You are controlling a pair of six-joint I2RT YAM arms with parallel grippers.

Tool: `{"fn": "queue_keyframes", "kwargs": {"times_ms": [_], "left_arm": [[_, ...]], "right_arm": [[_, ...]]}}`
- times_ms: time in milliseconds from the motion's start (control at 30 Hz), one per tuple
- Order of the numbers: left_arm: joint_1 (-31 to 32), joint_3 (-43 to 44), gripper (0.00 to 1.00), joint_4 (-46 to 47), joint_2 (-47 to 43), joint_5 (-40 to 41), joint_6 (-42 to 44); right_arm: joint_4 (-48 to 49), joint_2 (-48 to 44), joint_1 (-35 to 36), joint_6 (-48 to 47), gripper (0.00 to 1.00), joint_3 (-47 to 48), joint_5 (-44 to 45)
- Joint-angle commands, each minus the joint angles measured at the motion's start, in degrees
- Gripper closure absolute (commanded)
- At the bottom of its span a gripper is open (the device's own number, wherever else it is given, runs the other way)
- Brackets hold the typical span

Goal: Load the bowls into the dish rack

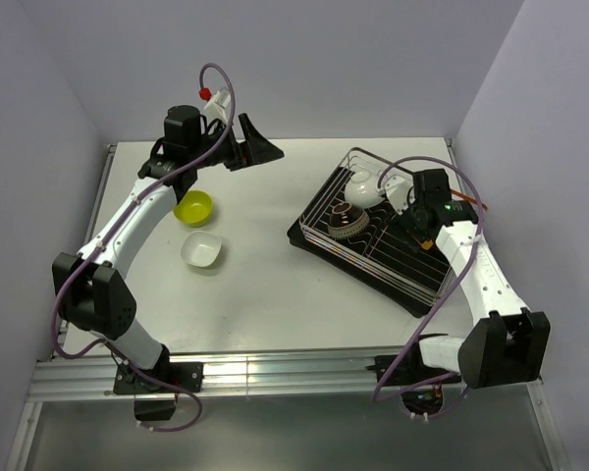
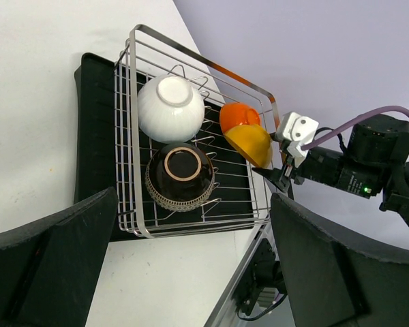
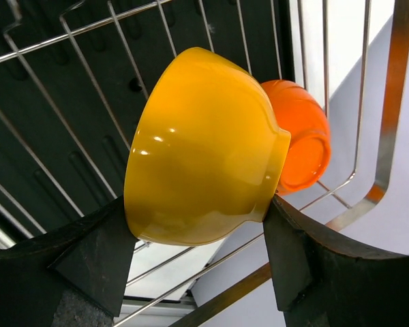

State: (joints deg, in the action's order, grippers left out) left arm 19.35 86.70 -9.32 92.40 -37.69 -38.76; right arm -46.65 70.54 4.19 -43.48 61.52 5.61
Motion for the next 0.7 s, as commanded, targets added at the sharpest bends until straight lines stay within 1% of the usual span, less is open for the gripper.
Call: {"fn": "queue_keyframes", "kwargs": {"times_ms": [0, 167, 400, 667], "left_arm": [[-0.2, 1.2, 0.00, 1.5, -0.7, -0.9, -0.4], [-0.4, 0.9, 0.01, 1.6, -0.8, -0.8, -0.3], [-0.5, 1.2, 0.00, 2.1, -0.4, -1.2, -1.1], [-0.8, 0.5, 0.01, 1.8, -1.2, -1.0, -0.2]], "right_arm": [[4.3, 0.7, 0.9, -1.4, 1.00, -0.3, 3.5], [2.7, 0.3, 1.2, -1.7, 1.00, -0.1, 4.0], [4.1, 0.7, 2.1, -0.8, 1.00, 0.2, 4.4], [6.7, 4.2, 5.2, -0.1, 1.00, -0.2, 9.5]]}}
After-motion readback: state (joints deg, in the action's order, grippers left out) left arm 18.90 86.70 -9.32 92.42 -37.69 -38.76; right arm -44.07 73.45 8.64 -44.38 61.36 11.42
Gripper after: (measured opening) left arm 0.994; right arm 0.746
